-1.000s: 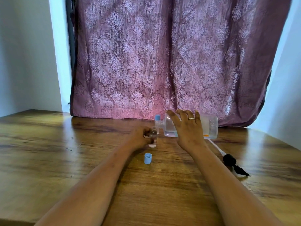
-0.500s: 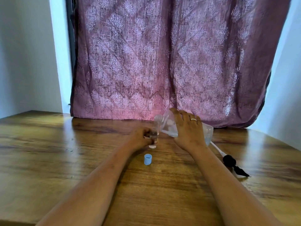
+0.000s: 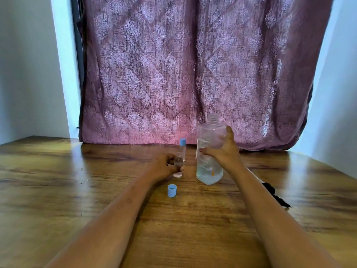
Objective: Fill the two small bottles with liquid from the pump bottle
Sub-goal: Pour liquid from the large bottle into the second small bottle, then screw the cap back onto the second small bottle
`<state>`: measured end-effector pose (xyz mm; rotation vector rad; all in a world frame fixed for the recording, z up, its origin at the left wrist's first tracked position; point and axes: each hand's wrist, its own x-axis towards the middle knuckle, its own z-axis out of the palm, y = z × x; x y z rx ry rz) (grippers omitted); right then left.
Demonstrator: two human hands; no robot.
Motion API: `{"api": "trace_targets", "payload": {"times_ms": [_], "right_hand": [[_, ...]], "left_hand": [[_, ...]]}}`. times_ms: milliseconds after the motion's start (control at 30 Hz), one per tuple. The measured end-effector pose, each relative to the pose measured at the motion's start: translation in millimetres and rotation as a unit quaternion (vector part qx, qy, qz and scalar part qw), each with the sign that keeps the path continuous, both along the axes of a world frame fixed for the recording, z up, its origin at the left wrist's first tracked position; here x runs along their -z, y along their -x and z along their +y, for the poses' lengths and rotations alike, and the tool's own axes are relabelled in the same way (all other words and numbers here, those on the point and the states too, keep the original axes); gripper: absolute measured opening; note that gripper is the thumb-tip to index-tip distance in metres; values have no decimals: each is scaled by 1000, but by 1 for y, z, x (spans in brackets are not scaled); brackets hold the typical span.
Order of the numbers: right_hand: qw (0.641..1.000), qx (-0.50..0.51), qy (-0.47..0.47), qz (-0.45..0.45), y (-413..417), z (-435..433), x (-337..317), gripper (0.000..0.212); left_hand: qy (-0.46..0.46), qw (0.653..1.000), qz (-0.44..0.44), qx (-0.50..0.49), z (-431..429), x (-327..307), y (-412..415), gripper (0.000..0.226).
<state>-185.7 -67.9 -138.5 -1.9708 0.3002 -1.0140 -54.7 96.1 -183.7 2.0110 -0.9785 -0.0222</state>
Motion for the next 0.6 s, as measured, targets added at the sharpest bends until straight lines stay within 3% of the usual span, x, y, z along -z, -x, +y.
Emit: {"api": "trace_targets", "payload": {"times_ms": [133,267,333,367,433,467,500,533,567,600], "right_hand": [[995,-64,-73,7,-4,-17,5,116],[999,5,-14,34,-5,-24,5,119],[990,83,109,18,0,-14,2,115],[968,132,213,-7,5,-8,-1,108],[876,214,425,-81,16,16,-10,80],[842,216,483,-105,18,28,-13,60],[841,179,501,-100,16,39,-14,41],[869,102,481,-53,16,51,-16,27],[902,3,431,25,15,64,-15,19],[912,-90,387,106,14,73,-11,14]], "left_hand": [[-7,999,-32,-9,0,-2,3,33],[-15,1000,-21,-8,0,-2,0,33],[-14,1000,-9,-9,0,-2,1,32],[-11,1000,0,-9,0,-1,1,33],[-2,1000,13,-9,0,-1,2,34],[0,1000,15,-11,1,-1,2,33],[5,1000,17,-10,2,-1,4,31],[9,1000,14,-9,3,-1,5,28],[9,1000,2,-9,4,-1,5,25],[0,1000,-18,-9,4,-2,6,22]]}}
